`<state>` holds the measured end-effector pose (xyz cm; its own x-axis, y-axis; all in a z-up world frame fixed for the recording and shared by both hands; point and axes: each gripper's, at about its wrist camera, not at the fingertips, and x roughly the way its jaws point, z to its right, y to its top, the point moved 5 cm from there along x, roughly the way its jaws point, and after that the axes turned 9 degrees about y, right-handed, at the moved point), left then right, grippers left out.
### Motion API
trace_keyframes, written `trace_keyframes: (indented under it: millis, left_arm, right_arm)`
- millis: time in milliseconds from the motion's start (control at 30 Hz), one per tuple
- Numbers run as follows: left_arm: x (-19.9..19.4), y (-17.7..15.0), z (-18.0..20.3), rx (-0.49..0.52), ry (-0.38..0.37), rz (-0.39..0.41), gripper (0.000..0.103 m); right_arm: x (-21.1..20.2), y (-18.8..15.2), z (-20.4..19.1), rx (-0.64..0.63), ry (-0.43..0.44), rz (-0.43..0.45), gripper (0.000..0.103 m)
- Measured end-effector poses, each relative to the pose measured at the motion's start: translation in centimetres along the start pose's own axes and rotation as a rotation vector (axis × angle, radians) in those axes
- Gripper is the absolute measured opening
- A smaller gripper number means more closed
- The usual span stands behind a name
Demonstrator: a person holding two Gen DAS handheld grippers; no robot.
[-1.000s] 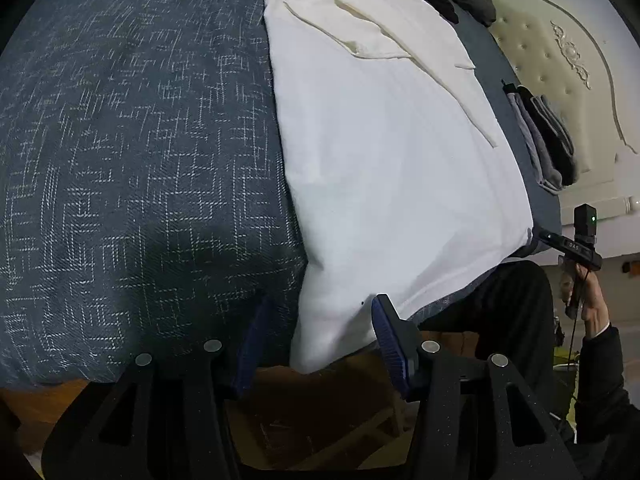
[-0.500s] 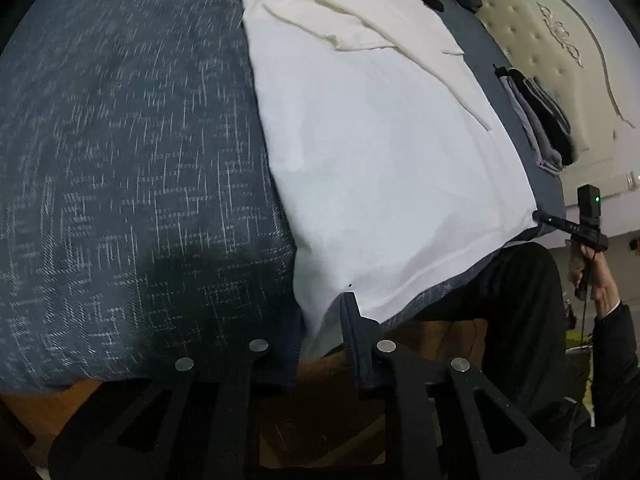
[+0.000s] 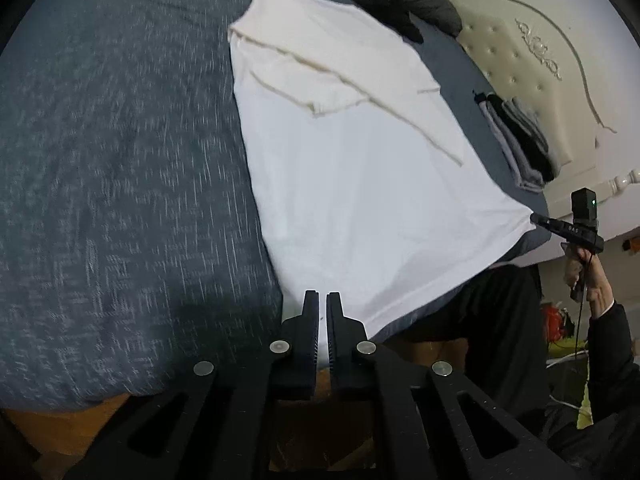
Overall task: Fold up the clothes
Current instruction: 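Move both grippers to the shirt hem and close them on it, then lift the hem with both grippers and fold it over toward the collar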
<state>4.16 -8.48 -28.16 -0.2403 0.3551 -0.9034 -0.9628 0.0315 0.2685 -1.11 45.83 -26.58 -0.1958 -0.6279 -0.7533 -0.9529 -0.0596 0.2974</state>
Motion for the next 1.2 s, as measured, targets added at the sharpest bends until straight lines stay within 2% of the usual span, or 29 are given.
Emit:
trace_keyframes:
  millis: [67,100,200,333,367,400,467,500,833,867,900,1033,1067,1200]
  left_arm:
    - [-0.4,0.8,0.1,-0.002,-0.004,0.017,0.0]
    - [0.3,1.5,1.4,-0.003,-0.005,0.019,0.0]
    - [0.9,1.7,1.7,0.008,0.003,0.003,0.0]
    - [2.4,0.7,1.5,0.008,0.007,-0.055,0.003]
    - [2.9,0.4,1.3,0.001,0.012,-0.069,0.011]
    - [3.4,0.3,1.1,-0.006,0.015,-0.082,0.026]
    - [4.3,-0.1,0.4,-0.023,0.029,-0.103,0.046]
    - [4.6,-0.2,0.2,-0.026,0.032,-0.11,0.048]
    - [6.8,-2.1,0.5,0.025,0.036,-0.179,0.046]
    - [7.0,-2.2,0.6,0.035,0.036,-0.185,0.044]
    - [7.1,-2.4,0.8,0.045,0.033,-0.19,0.03]
    - [6.8,-2.7,1.1,0.061,0.026,-0.183,0.007]
    - [6.4,-2.4,1.0,0.056,0.026,-0.167,0.004]
    - [4.5,-1.5,0.4,0.035,0.023,-0.107,0.003]
  right_arm:
    - [-0.3,0.7,-0.5,-0.008,0.007,0.009,0.004]
    - [-0.4,1.1,-0.9,-0.015,0.01,0.014,0.004]
    - [0.1,2.0,-1.9,-0.031,0.008,0.021,0.004]
    - [0.4,2.0,-1.8,-0.032,-0.001,0.008,0.004]
    - [0.5,1.9,-1.5,-0.027,-0.002,0.004,0.004]
    - [0.6,1.7,-1.2,-0.018,-0.001,0.002,0.004]
    - [0.9,1.3,-0.6,-0.001,-0.001,-0.002,0.004]
    - [1.1,1.1,-0.3,0.009,0.0,-0.004,0.004]
    - [0.8,0.8,0.1,0.023,0.011,-0.003,0.004]
    - [0.8,0.9,0.0,0.021,0.012,-0.002,0.004]
    - [0.9,0.9,-0.1,0.018,0.014,-0.003,0.004]
    - [1.0,0.8,-0.3,0.015,0.018,-0.005,0.004]
    - [1.0,0.8,-0.3,0.015,0.019,-0.005,0.004]
    - [0.8,0.7,-0.4,0.018,0.028,0.001,0.004]
